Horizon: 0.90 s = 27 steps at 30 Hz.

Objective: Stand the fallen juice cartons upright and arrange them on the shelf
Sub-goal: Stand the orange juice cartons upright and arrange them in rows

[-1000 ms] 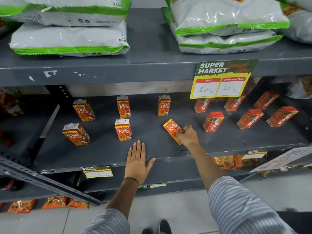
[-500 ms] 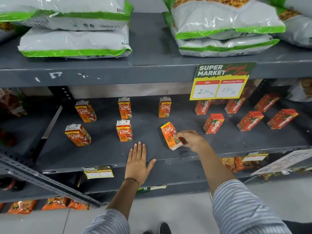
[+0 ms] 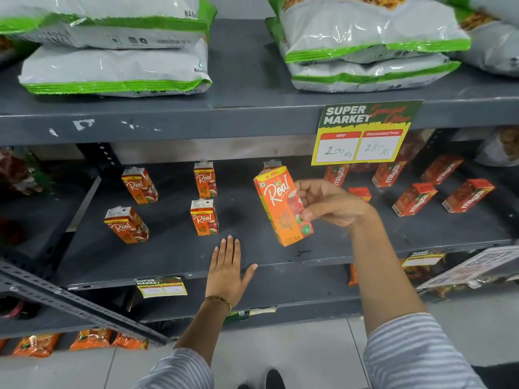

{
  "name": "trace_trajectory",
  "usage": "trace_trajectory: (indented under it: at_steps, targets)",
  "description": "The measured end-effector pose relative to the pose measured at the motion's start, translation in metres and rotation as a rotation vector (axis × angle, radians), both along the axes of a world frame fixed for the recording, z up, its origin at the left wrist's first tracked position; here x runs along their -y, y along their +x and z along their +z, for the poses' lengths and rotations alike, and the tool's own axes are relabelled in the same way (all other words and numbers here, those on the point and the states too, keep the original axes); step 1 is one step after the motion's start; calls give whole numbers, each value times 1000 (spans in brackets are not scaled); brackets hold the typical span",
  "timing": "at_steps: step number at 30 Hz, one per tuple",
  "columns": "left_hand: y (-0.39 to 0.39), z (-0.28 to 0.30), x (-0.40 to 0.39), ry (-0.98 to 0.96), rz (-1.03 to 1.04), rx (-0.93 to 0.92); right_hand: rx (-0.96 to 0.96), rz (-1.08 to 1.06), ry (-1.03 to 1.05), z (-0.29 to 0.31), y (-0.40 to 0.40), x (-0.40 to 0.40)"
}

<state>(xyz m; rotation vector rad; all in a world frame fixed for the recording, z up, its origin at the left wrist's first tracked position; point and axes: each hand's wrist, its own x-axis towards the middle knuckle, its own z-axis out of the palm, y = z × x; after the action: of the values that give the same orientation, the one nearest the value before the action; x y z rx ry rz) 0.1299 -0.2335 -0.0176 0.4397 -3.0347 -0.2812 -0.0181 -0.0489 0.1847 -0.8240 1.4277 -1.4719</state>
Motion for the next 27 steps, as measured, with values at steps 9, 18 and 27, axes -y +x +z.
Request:
trace_trajectory:
  at_steps: [9,18,27]
  targets:
    - [0,2,-1,-3,-6,10,37,-103,42,-24,-10,1]
    - [0,2,-1,11,-1,27,32,-577,170,-102,-24,19]
    - [-1,1,0,4,4,45,-21,-657,241,-135,-31,30]
